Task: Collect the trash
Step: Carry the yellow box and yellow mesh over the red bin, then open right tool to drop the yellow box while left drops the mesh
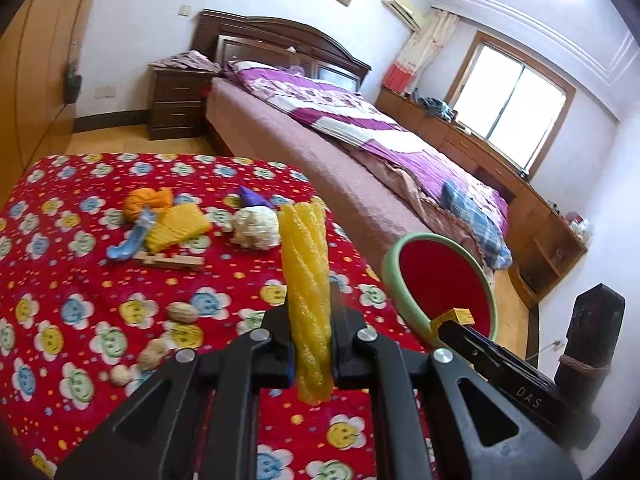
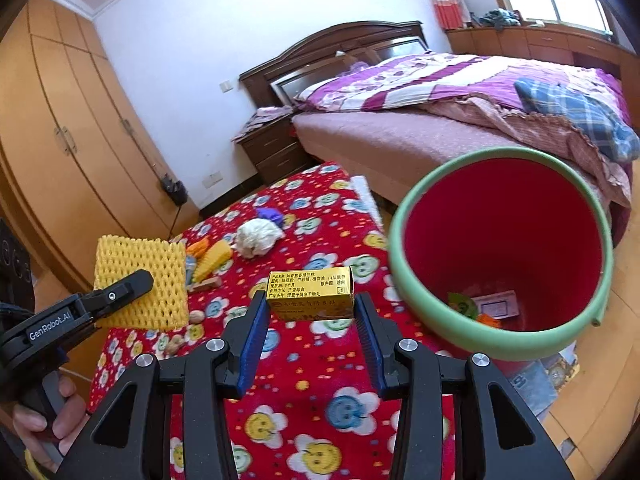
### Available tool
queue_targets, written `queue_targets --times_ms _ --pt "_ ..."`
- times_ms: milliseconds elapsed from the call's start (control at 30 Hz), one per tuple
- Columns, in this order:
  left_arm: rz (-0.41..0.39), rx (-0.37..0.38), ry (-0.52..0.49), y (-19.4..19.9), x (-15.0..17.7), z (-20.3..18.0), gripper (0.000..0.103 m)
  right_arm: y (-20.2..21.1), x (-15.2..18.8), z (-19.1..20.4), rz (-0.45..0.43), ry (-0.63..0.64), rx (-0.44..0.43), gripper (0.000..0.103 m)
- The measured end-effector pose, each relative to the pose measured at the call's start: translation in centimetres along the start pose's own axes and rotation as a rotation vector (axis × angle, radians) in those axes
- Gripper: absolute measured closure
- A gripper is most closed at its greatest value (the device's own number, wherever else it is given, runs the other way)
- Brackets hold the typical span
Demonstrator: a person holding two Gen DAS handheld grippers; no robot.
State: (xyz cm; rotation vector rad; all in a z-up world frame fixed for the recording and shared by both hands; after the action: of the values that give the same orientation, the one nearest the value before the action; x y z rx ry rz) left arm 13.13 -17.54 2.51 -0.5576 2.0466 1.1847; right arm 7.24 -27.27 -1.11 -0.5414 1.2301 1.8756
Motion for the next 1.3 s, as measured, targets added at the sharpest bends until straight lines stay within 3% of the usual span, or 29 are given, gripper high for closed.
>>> queue_targets --times_ms 767,1100,1167,1233,1300 --pt "0.117 0.187 -0.22 -9.0 0.3 -13.4 0.092 2.2 -1.3 -11.2 -0.057 -0.154 0.167 0.058" --pt "0.17 0.216 -0.288 -12.6 1.4 -16.2 0.092 2.2 -1.0 -13.7 -0.058 -0.18 0.209 0.058" --pt "0.179 0.219 -0.299 -12.9 1.6 -16.5 0.09 2.1 -0.9 -14.0 -0.056 -0.183 0.212 0.058" --pt "0.182 0.22 -0.298 -13.1 1.7 -16.5 0.075 2.1 -0.9 -14.2 -0.054 -0.184 0.214 0.058" --pt "0.178 0.219 -0.298 -13.2 1.6 -16.6 0.07 2.0 -0.9 -14.2 -0.052 -0.185 0.216 0.058"
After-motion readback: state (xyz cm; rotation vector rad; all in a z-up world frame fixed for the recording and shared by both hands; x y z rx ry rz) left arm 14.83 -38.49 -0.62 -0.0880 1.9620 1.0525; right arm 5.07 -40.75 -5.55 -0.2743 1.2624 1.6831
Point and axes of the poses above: each gripper's, at about its wrist camera, not at the fingertips, and y roughly against the way its jaws point, z to its left, x to its underside, the point moved 10 cm from there along -y, roughly the way its jaws point, and after that the axes turned 2 degrees about -y, right-handed, at the moved point
